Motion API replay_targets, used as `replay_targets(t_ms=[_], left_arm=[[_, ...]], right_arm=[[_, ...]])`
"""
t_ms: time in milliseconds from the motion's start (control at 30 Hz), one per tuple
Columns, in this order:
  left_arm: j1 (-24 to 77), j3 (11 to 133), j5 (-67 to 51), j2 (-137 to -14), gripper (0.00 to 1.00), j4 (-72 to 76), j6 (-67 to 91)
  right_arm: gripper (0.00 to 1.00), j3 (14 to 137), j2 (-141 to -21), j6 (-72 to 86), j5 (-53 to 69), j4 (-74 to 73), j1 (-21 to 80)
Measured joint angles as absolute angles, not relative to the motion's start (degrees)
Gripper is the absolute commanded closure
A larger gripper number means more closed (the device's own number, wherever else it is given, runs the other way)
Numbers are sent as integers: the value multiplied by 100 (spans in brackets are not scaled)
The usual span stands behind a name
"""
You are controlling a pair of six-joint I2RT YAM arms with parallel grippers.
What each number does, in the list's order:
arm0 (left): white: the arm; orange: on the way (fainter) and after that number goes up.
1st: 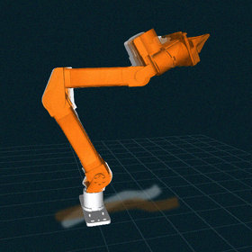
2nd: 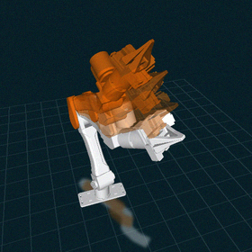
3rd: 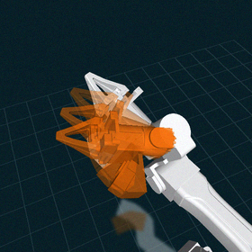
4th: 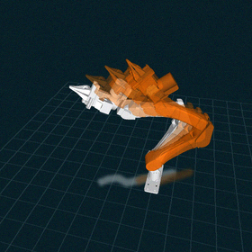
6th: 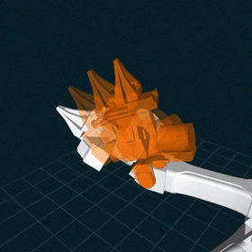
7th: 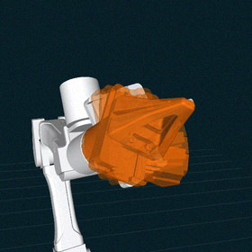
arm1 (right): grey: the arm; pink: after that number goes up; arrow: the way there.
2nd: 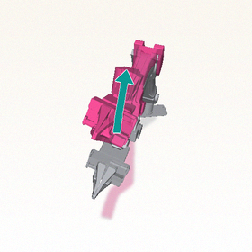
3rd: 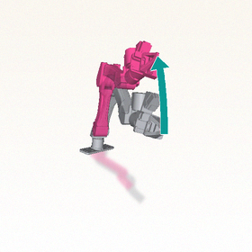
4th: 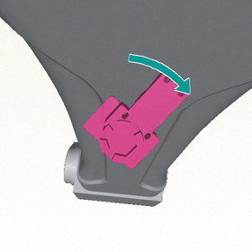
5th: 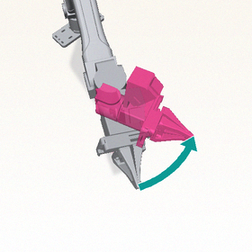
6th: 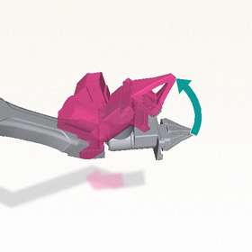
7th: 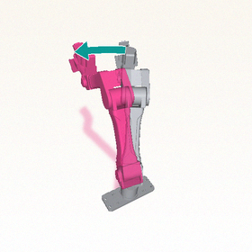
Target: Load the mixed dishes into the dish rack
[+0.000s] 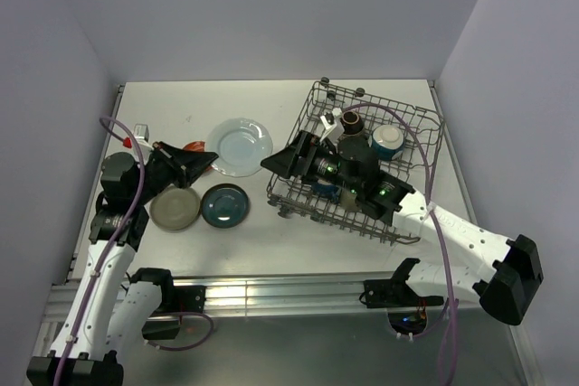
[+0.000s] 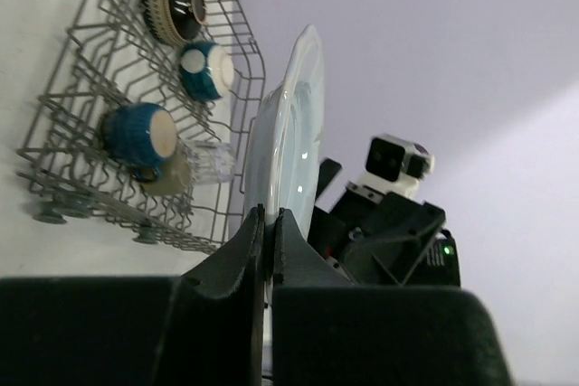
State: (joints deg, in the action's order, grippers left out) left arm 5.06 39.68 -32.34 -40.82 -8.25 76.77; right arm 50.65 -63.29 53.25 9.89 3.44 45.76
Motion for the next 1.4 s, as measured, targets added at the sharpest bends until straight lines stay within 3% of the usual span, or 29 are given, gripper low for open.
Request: replay_targets(t_ms=[400, 600, 700, 733, 800, 833, 867, 900, 967, 1033, 1067, 1400], left_arm=[[506, 3492, -3979, -3599, 100, -314, 8322], [526, 3450, -4088, -3470, 100, -222, 8374], [545, 3385, -4165, -3468, 100, -75, 8350], [567, 3380, -4204, -3470, 100, 49, 8294], [582, 3374, -4217, -3494, 100, 69, 8165], [589, 3374, -4222, -3535, 96, 82, 8112], [602, 3374, -4233, -3583, 68, 93, 8055], [613, 3374, -4241, -3621, 51, 84, 7970], [648, 3387, -4228, -3745, 31, -80, 7835], [659, 3463, -4165, -3861, 24, -460, 7588], [663, 3529, -4062, -3905, 8, -668, 7454], [668, 4477, -2467, -4073, 8, -2519, 6165]], right_arm=[[20, 5013, -7072, 5848, 1514, 1621, 4574], [57, 5013, -7321, 6189, 1754, 2213, 4574], [92, 5024, -7343, 6309, 1802, 2342, 4578], [100, 5022, -7354, 6370, 1758, 2257, 4569], [100, 5024, -7365, 6427, 1732, 2224, 4567], [100, 5030, -7343, 6420, 1695, 2196, 4567], [100, 5030, -7317, 6414, 1658, 2112, 4567], [100, 5033, -7286, 6401, 1601, 2016, 4567], [100, 5057, -7185, 6160, 1411, 1647, 4580], [100, 5070, -7026, 5896, 1177, 1129, 4593], [100, 5083, -6932, 5749, 1007, 821, 4598], [100, 5942, -5669, 4449, -1577, -2670, 4047]])
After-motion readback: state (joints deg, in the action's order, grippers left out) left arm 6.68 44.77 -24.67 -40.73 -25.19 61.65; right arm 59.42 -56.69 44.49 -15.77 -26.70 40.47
